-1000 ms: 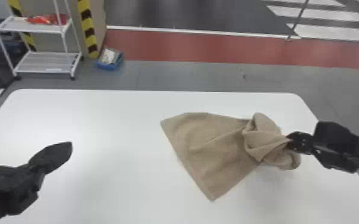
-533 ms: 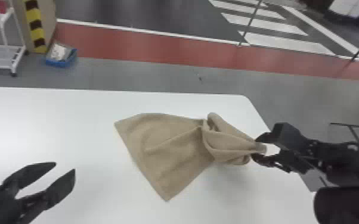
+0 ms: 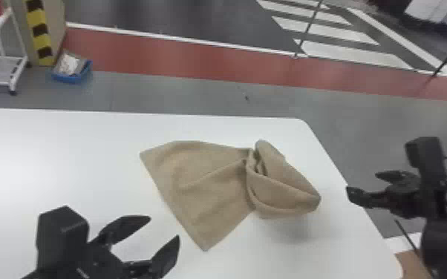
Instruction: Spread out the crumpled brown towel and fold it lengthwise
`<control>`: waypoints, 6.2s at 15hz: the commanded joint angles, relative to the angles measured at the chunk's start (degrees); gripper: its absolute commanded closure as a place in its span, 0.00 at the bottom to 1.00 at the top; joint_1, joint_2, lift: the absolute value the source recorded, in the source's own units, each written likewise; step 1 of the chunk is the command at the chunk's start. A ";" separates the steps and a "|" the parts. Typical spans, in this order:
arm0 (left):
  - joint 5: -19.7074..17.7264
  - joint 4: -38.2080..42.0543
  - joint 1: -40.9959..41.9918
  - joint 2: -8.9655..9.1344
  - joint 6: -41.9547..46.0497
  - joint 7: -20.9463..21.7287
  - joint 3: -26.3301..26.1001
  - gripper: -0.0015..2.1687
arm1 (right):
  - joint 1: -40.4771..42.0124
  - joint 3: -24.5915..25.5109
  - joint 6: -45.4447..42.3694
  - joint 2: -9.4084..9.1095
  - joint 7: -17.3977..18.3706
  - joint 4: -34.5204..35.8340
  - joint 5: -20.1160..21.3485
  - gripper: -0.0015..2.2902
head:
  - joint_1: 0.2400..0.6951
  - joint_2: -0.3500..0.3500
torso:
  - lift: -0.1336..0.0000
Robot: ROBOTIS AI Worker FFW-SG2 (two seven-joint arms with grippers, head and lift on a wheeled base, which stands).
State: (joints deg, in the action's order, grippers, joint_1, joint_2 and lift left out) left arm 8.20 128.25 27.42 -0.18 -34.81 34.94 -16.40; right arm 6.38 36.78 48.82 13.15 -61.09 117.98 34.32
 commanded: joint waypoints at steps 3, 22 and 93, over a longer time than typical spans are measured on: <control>1.38 -4.85 -2.73 0.33 1.62 -2.95 -5.48 0.19 | -1.90 4.52 8.09 -0.59 14.24 -2.94 -10.41 0.05 | 1.00 0.00 | 0.07; -3.90 -35.88 -31.20 0.33 7.78 -16.04 -10.76 0.19 | 6.54 17.09 13.01 -3.49 11.52 5.06 -14.37 0.05 | 1.00 0.00 | 0.07; -3.02 -8.99 -21.09 0.33 -23.16 12.43 28.27 0.11 | 3.90 -8.31 20.40 0.56 -3.78 10.86 -0.13 0.03 | 1.00 0.10 | 0.07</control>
State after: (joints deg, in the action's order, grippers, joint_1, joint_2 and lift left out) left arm 5.25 116.01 3.30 -0.18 -58.13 47.02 11.91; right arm 9.25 26.70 71.93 12.85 -65.08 128.66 34.00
